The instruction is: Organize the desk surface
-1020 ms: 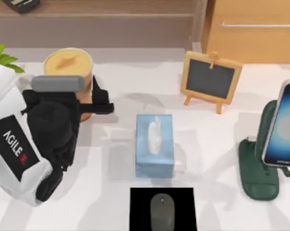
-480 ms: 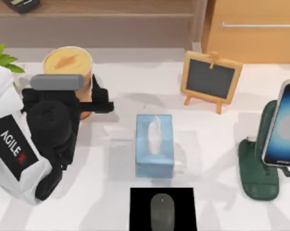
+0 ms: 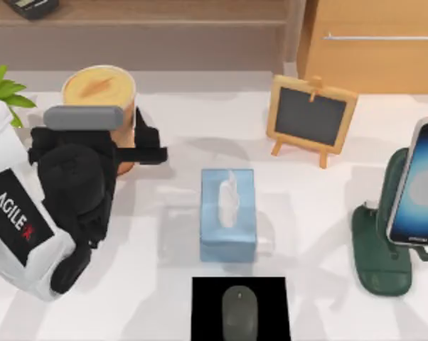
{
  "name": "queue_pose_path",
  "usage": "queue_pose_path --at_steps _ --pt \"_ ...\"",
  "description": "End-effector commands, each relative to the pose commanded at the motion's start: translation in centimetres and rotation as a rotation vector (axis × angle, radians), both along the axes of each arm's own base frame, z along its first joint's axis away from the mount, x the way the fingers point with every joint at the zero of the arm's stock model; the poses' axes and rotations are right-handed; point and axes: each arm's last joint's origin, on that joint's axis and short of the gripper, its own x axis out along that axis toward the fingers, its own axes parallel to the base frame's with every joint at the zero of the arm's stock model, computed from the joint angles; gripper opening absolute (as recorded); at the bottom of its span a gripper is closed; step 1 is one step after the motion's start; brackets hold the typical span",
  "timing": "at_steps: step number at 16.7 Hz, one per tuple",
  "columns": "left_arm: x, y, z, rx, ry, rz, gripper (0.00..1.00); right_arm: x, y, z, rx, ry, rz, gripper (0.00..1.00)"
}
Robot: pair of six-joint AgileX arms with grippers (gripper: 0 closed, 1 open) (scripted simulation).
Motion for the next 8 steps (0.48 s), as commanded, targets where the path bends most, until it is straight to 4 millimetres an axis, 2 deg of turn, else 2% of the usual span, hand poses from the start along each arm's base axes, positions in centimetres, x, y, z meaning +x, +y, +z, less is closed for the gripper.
queue_pose_path --at_steps 3,8 --pt "0.4 -0.1 0.7 -0.024 -0.022 0.011 0.0 0.0 0.0 0.0 0.0 0.0 0.0 1.0" --pt "2.6 -0.5 3.9 -0.094 -0.072 0.04 0.0 0.0 0.0 0.0 0.0 0.0 0.0 1.0"
